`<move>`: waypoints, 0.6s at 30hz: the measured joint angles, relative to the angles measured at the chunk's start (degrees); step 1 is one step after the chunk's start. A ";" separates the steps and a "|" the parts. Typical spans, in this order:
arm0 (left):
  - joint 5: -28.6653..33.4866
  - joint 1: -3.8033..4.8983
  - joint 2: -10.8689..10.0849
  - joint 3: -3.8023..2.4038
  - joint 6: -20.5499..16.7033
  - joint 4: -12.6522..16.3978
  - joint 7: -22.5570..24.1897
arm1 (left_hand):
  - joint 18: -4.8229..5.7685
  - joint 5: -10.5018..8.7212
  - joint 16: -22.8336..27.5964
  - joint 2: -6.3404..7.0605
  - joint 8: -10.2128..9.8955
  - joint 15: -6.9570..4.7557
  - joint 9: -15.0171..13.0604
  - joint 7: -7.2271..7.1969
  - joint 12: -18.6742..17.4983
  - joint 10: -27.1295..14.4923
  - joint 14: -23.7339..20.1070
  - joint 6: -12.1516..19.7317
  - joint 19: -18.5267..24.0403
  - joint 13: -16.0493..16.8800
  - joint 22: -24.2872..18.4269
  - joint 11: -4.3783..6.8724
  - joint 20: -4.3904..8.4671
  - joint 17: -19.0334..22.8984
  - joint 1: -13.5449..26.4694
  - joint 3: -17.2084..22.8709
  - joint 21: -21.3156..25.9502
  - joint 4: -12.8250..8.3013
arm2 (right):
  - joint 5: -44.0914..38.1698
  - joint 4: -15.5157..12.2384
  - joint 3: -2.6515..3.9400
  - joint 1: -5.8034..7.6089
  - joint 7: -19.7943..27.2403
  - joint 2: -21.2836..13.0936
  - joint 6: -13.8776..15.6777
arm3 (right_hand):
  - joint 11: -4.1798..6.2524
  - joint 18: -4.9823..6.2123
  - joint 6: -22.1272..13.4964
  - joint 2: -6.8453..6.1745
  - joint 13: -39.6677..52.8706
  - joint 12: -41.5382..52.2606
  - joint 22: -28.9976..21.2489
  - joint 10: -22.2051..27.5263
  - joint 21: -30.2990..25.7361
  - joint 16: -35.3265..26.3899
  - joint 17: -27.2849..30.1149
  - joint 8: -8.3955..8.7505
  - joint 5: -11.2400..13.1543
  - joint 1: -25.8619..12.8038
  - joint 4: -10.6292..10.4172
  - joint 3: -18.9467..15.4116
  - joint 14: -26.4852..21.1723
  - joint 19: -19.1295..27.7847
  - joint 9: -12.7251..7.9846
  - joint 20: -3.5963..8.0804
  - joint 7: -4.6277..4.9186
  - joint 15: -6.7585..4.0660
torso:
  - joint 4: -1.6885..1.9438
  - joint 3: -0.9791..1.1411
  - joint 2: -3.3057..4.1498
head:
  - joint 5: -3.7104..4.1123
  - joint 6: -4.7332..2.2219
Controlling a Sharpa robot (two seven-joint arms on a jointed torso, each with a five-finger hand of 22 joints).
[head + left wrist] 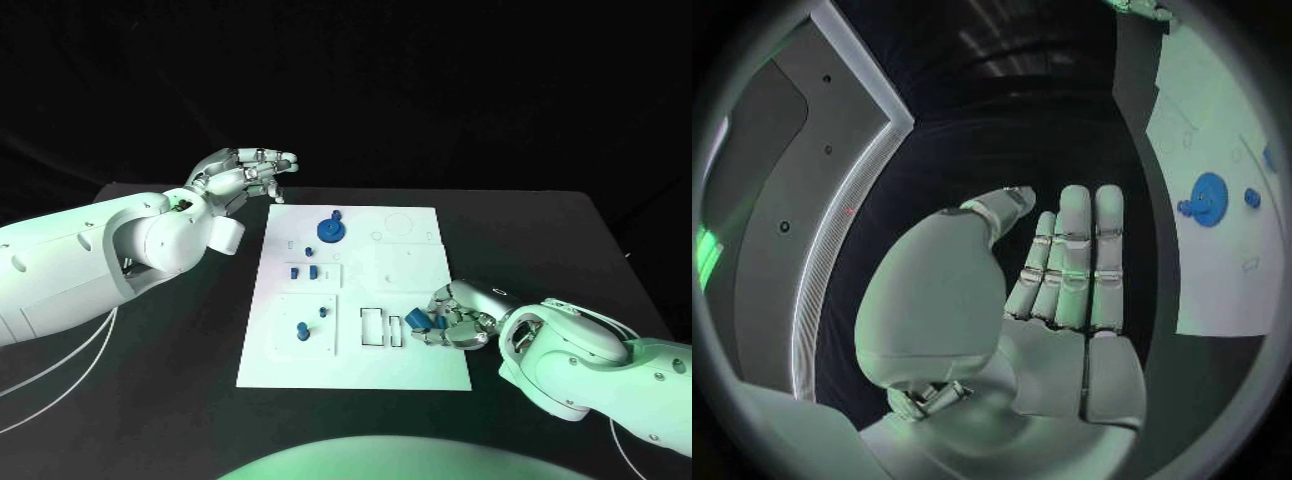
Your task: Assemble the parts on the task board
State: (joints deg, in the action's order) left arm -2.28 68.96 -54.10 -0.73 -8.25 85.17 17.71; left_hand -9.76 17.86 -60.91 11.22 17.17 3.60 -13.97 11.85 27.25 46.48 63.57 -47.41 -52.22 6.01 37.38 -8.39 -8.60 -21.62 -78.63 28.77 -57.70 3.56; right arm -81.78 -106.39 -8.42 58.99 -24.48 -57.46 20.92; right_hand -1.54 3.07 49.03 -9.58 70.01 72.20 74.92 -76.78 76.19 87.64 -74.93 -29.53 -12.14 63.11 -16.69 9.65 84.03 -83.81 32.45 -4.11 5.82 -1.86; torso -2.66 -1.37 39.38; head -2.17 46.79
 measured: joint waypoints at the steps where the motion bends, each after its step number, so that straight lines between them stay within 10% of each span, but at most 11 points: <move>1: 0.00 0.00 -0.02 0.00 0.02 0.00 -0.03 | 0.00 0.00 0.00 0.00 0.00 0.00 0.00 0.00 0.00 0.00 0.00 0.00 0.00 0.00 0.00 0.00 0.00 0.00 0.00 0.00 0.00 0.00 | -0.21 0.05 0.05 -0.07 -0.14 0.21 -0.03 | 0.00 0.00 0.01 0.00 0.02 0.00 0.00 0.00 0.00 0.00 0.00 -0.18 -0.05 0.00 0.00 0.00 0.00 0.00 0.04 0.00 0.00 0.00 | -0.01 0.01 0.00 | 0.01 0.03; 18: 0.00 0.00 -0.12 0.00 0.19 0.05 -0.26 | 0.00 0.00 0.00 -0.14 0.00 0.00 0.06 0.00 0.25 -0.20 0.00 0.00 0.15 0.00 -0.07 -0.20 -0.15 0.05 0.61 -0.32 0.22 0.33 | 0.47 0.12 -0.07 -0.68 -0.27 1.10 3.50 | 1.24 0.00 1.75 3.19 4.05 2.83 -0.01 -2.70 0.03 0.00 0.01 -0.83 -6.84 6.02 0.25 1.84 -0.08 -0.19 0.12 0.63 -0.60 -1.15 | -0.10 0.02 -0.07 | 0.15 -0.01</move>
State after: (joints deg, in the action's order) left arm -2.28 68.96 -54.23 -0.73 -8.06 85.22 17.45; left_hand -9.75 17.86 -60.91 11.08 17.16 3.60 -13.91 11.85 27.50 46.28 63.57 -47.42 -52.07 6.00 37.30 -8.60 -8.76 -21.57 -78.01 28.45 -57.48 3.88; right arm -81.31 -106.27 -8.49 58.31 -24.74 -56.36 24.41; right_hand -0.30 3.07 50.78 -6.39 74.05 75.02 74.91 -79.48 76.22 87.64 -74.92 -30.35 -18.98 69.13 -16.44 11.49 83.95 -84.00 32.57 -3.48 5.22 -3.01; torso -2.76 -1.35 39.31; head -2.02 46.78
